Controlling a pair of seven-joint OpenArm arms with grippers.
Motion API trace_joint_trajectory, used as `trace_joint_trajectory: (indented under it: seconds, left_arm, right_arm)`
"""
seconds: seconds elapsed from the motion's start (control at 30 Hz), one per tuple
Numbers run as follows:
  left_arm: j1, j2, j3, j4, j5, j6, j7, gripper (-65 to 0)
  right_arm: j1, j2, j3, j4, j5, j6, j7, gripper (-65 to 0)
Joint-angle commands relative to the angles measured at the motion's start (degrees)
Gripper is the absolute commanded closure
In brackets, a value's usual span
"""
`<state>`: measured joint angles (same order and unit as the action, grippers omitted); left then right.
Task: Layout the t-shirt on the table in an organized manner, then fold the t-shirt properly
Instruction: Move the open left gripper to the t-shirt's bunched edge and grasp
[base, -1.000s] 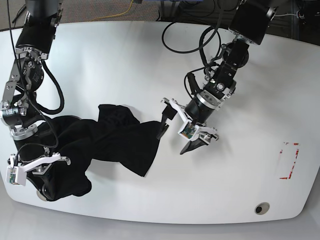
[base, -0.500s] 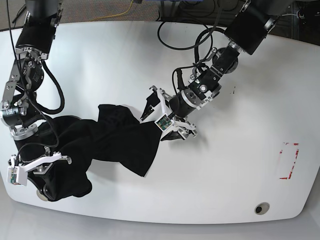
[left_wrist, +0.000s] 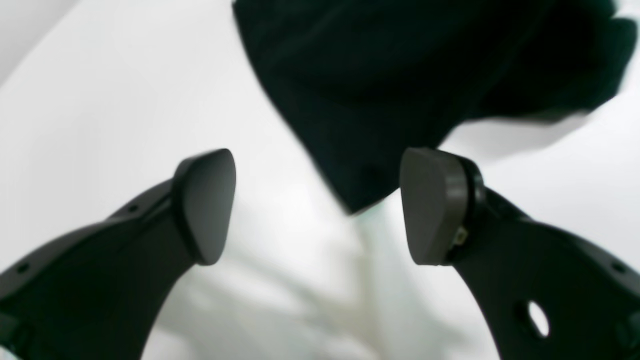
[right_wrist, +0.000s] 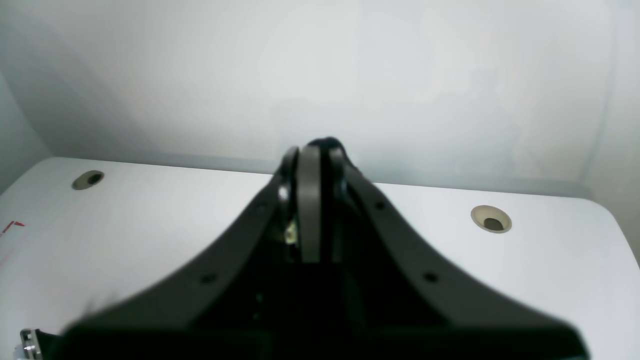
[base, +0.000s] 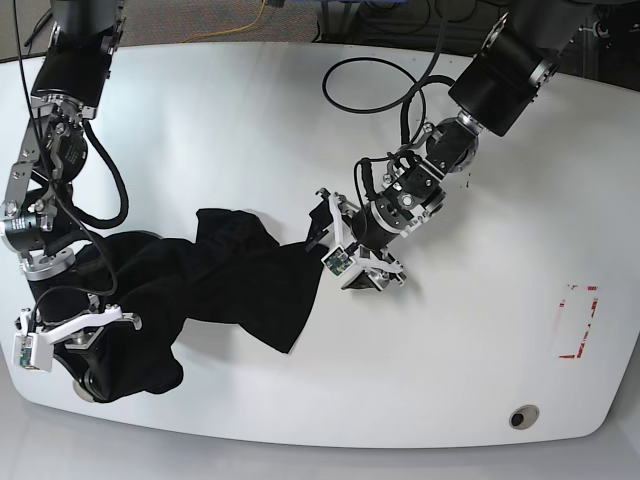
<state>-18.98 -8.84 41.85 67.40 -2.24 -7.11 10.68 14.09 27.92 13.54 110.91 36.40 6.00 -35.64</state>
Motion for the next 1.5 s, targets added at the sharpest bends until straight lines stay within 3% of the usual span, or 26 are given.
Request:
trace_joint_trajectory:
  seconds: [0.0,0.17,0.43,1.03,1.3,1.47]
  left_arm:
    - [-2.51,0.27,1.10,-0.98,-0.18,0.13,-1.67,-47.2]
    - [-2.86,0.27,2.68,-1.42,-0.27,0.04,-1.75,-47.2]
    - [-1.98,0.36,3.39,0.52,-0.18,-5.59,-1.75,-47.2]
    - [-4.27,2.91,5.50,-8.98,-0.18,-5.68,-2.02,-47.4]
    - [-6.47,4.14,5.41,-12.93,-0.09,-5.50,-4.83,-47.4]
    - [-8.75,6.25,5.41,-18.30,-0.09,-5.50,-5.01,-46.8]
  right_arm:
    - [1.25,0.96,0.57,0.87,0.56,0.11,2.19,0.0]
    - [1.25,0.96,0.57,0.87,0.56,0.11,2.19,0.0]
    - [1.25,0.87,0.57,0.87,0.56,0.11,2.19,0.0]
    - [1.25,0.87,0.57,0.78,0.56,0.11,2.19,0.0]
    - [1.25,0.78,0.57,0.78,0.56,0.11,2.19,0.0]
    - [1.25,0.08,0.66,0.78,0.56,0.11,2.19,0.0]
